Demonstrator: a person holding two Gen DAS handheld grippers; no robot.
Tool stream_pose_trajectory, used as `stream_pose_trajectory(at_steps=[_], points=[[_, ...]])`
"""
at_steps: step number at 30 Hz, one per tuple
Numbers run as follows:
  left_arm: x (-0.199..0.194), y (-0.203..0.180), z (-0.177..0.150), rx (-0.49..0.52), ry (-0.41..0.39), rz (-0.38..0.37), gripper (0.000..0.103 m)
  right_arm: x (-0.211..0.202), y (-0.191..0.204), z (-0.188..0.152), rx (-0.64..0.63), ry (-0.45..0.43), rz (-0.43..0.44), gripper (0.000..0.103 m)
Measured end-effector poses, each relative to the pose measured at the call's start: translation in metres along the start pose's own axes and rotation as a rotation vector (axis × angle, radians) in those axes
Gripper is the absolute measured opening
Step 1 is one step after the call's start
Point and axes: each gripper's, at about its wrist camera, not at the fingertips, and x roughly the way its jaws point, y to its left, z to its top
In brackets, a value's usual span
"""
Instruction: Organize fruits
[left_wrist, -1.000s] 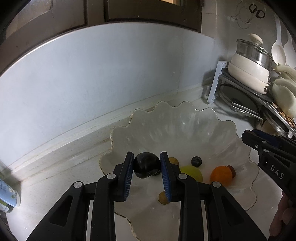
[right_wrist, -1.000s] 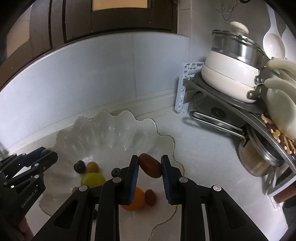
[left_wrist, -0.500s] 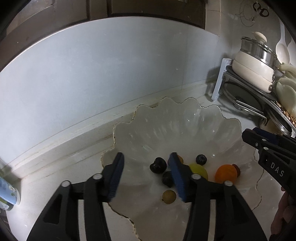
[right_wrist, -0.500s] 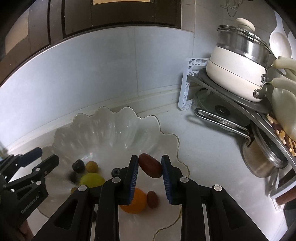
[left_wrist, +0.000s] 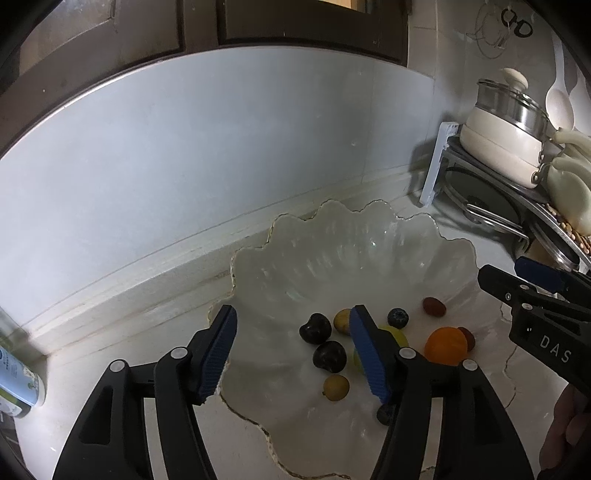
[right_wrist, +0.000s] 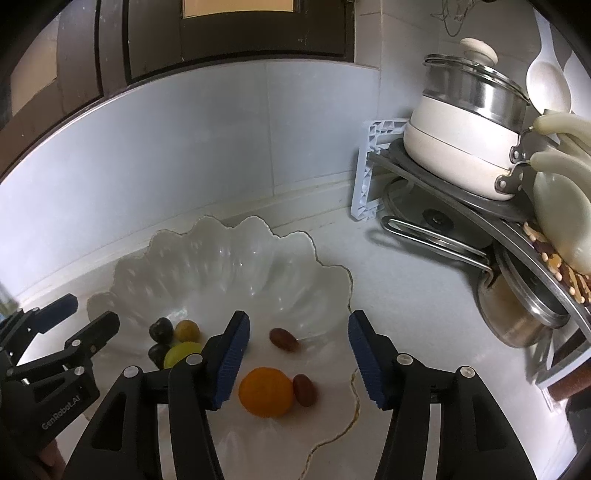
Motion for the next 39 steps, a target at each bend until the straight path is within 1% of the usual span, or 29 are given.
stream_pose_trajectory(at_steps=[2, 5, 8, 9, 11, 16, 21, 23, 27, 39], points=[[-0.003, 0.000, 0.001, 0.001, -0.005, 0.000, 0.065, -0.004, 0.000, 0.000, -0.001, -0.002, -0.004, 0.057], [-0.011, 0.001, 0.001, -0.005, -0.017, 0.002, 0.069, -0.011, 0.001, 0.000, -0.001, -0.005, -0.008, 0.057], [-0.019, 0.004, 0.000, -0.016, -0.026, -0.002, 0.069, -0.020, 0.004, -0.001, 0.000, -0.012, -0.016, 0.057], [-0.022, 0.004, -0.001, -0.016, -0.030, 0.000, 0.069, -0.022, 0.005, -0.002, 0.000, -0.014, -0.018, 0.058], [-0.027, 0.004, -0.002, -0.016, -0.036, 0.001, 0.069, -0.028, 0.006, -0.003, 0.000, -0.018, -0.021, 0.063], [-0.044, 0.007, -0.007, -0.022, -0.053, 0.002, 0.073, -0.044, 0.011, -0.010, 0.002, -0.028, -0.032, 0.064], [-0.058, 0.010, -0.014, -0.029, -0.063, -0.003, 0.080, -0.059, 0.015, -0.018, 0.003, -0.031, -0.046, 0.064], [-0.063, 0.010, -0.017, -0.032, -0.063, -0.006, 0.081, -0.065, 0.017, -0.021, 0.006, -0.035, -0.054, 0.069], [-0.076, 0.013, -0.022, -0.034, -0.072, -0.012, 0.086, -0.080, 0.019, -0.025, 0.015, -0.049, -0.066, 0.072], [-0.112, 0.024, -0.033, -0.015, -0.081, -0.012, 0.087, -0.121, 0.028, -0.041, 0.038, -0.076, -0.092, 0.072]])
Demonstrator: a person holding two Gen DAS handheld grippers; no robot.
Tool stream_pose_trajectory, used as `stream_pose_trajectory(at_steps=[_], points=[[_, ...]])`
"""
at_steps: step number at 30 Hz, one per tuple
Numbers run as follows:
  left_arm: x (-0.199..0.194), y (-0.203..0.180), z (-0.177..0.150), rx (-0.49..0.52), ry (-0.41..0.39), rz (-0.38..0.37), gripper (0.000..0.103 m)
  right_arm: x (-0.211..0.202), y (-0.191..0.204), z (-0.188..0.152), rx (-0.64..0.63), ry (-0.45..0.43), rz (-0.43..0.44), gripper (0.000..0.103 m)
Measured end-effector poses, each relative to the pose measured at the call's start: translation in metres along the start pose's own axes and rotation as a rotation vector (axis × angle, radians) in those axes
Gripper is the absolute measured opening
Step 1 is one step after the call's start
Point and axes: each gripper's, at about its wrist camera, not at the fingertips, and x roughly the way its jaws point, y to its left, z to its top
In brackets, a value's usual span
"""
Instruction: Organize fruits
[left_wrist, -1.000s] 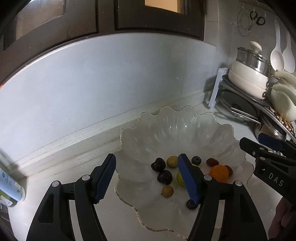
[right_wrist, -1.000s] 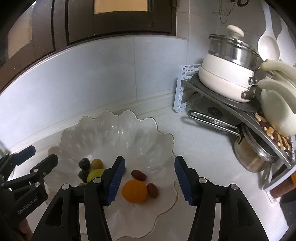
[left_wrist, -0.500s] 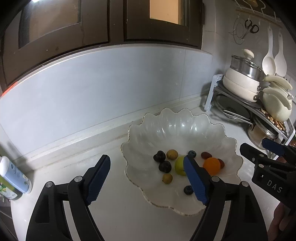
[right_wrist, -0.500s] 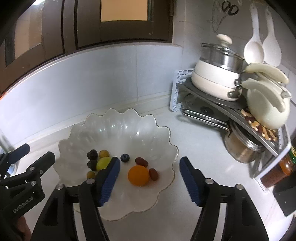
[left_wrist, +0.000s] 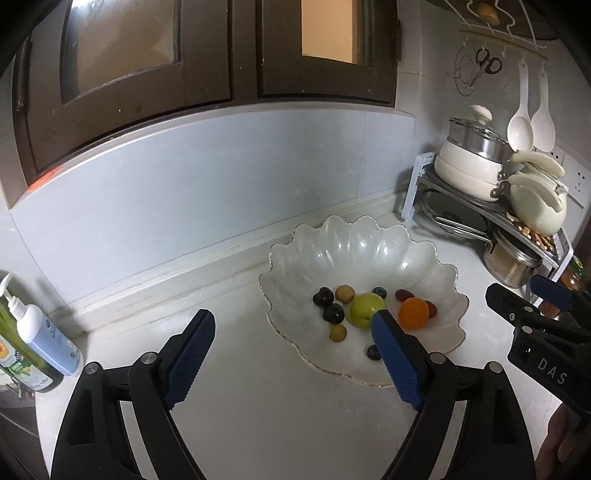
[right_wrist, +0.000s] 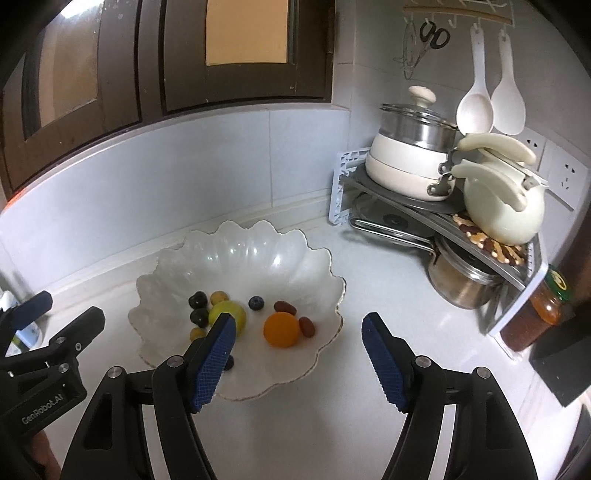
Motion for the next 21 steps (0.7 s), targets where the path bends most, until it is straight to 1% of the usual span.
stream_pose_trajectory(at_steps=[8, 13, 21], points=[[-0.023, -0.003, -0.006, 0.005, -0.014, -0.009, 0.087, -0.024, -0.004, -0.006, -0.004, -0.017, -0.003, 0.072], [-0.043, -0.005, -0.011, -0.010, -0.025, -0.006, 0.087, -0.041, -0.006, -0.010, -0.008, -0.036, 0.014, 0.072], [-0.087, -0.013, -0.031, -0.029, -0.041, 0.026, 0.087, -0.079, -0.011, -0.032, -0.019, -0.052, 0.057, 0.072]])
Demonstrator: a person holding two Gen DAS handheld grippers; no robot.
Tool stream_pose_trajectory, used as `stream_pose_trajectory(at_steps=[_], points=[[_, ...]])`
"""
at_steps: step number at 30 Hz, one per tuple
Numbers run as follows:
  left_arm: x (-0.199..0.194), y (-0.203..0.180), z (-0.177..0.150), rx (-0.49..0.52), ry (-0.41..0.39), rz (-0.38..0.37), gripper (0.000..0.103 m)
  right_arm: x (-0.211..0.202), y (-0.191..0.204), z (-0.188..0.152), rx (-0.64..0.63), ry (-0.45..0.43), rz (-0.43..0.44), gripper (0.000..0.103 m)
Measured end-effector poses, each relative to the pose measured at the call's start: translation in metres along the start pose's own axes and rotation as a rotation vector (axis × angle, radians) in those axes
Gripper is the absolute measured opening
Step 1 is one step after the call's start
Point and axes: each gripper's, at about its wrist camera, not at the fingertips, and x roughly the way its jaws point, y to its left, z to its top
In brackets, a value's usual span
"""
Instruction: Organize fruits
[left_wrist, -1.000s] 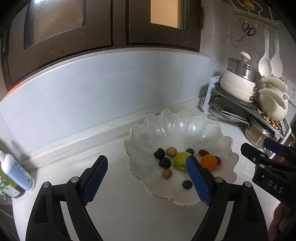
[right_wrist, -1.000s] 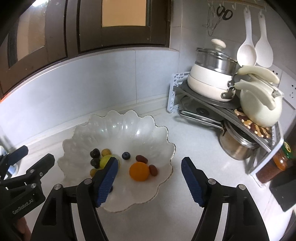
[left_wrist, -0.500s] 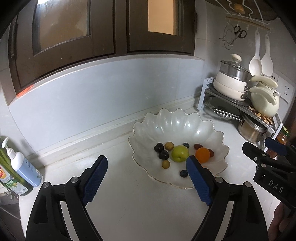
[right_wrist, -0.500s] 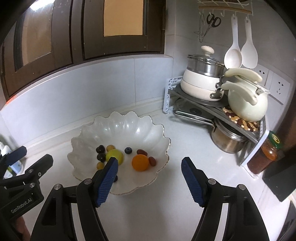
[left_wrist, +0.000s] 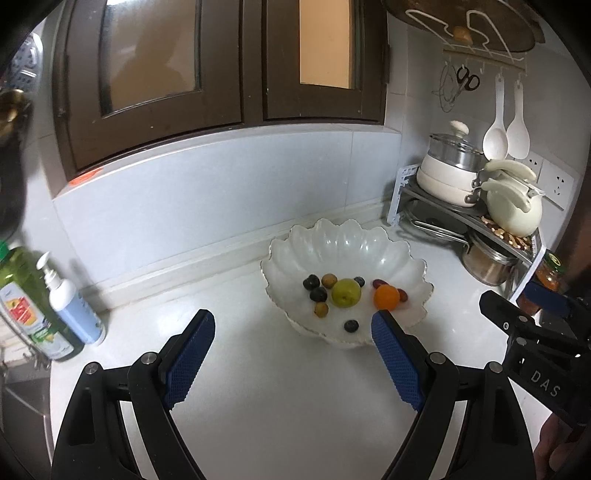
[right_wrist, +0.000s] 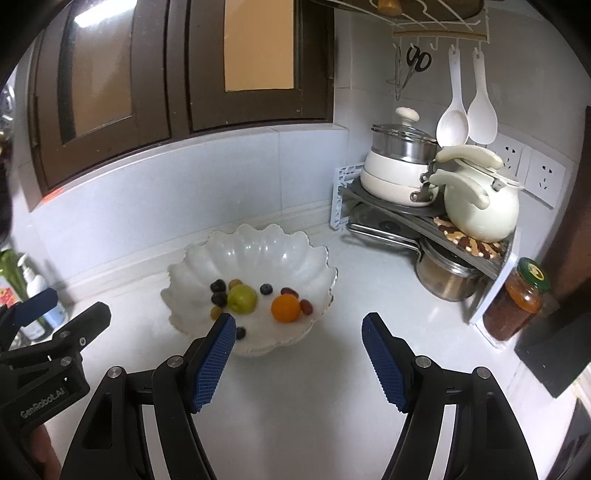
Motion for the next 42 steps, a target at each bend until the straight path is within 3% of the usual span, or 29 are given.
stream_pose_trajectory(at_steps=[19, 42], points=[[-0.119, -0.021, -0.062, -0.048, -0.030, 0.050, 0.088, -0.105, -0.024, -0.053, -0.046, -0.038, 0.050, 0.072], [-0.200, -0.027, -0.103, -0.046, -0.048, 0.062, 0.090, -0.189, -0.025, -0.090, -0.033, -0.079, 0.053, 0.072]])
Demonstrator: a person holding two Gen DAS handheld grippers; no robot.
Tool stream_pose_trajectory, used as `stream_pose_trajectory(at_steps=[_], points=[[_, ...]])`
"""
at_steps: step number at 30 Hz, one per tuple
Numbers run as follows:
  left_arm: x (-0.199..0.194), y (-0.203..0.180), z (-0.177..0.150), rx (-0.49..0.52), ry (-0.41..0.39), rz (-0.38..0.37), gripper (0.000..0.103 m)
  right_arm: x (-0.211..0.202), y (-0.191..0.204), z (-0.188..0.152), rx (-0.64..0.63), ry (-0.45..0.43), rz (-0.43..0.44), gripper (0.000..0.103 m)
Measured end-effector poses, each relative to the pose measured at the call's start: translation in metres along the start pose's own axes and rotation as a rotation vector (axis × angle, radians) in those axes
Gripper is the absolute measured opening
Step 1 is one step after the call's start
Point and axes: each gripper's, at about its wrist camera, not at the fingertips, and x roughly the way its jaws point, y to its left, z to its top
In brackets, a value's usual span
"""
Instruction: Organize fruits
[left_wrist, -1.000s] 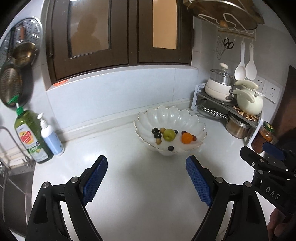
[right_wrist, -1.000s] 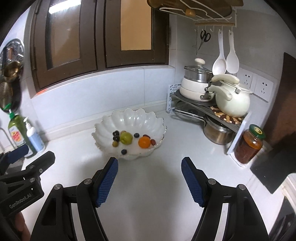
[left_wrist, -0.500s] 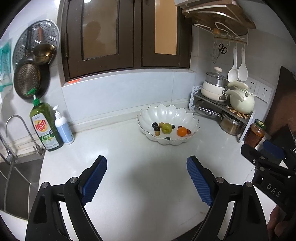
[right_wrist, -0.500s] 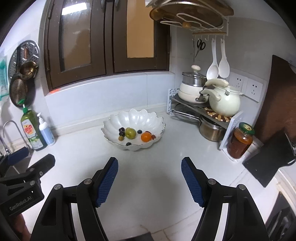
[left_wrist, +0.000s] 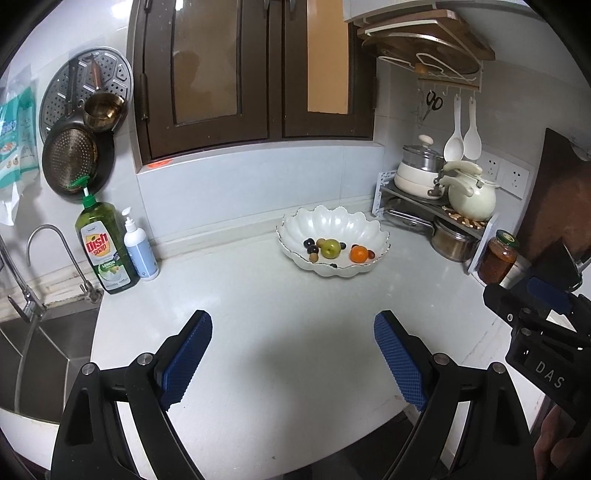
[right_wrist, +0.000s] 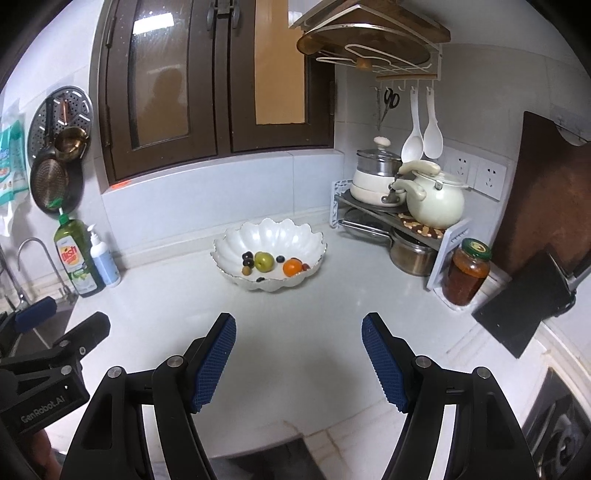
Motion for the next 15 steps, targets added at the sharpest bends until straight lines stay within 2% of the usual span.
stream_pose_trajectory(at_steps=[15], points=[[-0.032, 0.002, -0.014, 0.006, -0.005, -0.016, 0.090, -0.034, 0.001, -0.020, 0.013, 0.011, -0.025, 0.072]])
